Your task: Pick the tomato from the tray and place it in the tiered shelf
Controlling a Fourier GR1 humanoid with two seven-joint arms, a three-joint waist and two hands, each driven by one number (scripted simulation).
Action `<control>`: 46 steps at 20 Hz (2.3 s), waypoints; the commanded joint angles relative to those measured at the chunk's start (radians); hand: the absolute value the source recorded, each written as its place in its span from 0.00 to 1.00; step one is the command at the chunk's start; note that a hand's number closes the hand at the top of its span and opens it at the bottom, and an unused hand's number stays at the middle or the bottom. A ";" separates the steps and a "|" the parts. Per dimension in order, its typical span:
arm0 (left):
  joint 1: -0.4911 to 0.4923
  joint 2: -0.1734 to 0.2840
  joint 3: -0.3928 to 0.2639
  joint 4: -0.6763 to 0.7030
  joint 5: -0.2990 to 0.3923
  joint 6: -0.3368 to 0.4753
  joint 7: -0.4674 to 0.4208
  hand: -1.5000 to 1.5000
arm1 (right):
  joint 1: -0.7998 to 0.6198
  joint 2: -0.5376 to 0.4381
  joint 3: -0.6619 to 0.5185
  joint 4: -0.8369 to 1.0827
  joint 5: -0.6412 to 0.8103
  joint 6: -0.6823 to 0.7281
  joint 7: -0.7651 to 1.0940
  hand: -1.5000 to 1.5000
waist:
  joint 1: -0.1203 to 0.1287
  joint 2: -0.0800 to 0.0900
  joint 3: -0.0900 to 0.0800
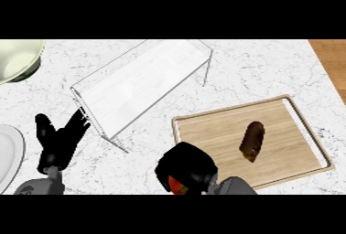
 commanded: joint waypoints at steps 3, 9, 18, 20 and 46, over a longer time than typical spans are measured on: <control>0.032 -0.025 -0.016 0.024 -0.013 0.002 -0.017 0.50 | 0.025 0.031 0.075 -0.370 -0.139 0.018 0.221 1.00 | -0.010 0.003 -0.001; 0.048 -0.009 -0.012 -0.036 -0.014 0.008 0.022 0.50 | -0.073 0.031 -0.021 -0.683 -0.231 0.043 0.528 1.00 | -0.007 0.000 -0.002; 0.020 -0.026 -0.001 0.033 -0.006 -0.017 -0.034 0.50 | -0.599 0.032 -0.353 -0.584 -0.531 0.036 0.880 1.00 | 0.006 0.007 -0.003; 0.002 -0.021 -0.004 0.012 -0.017 0.006 0.018 0.50 | -0.721 0.032 -0.407 -0.501 -0.583 0.008 0.942 1.00 | 0.009 0.006 -0.003; 0.003 -0.041 0.005 0.041 -0.030 -0.019 -0.037 0.50 | -1.180 -0.038 -0.594 0.515 -0.387 -0.079 0.311 1.00 | 0.021 0.017 -0.002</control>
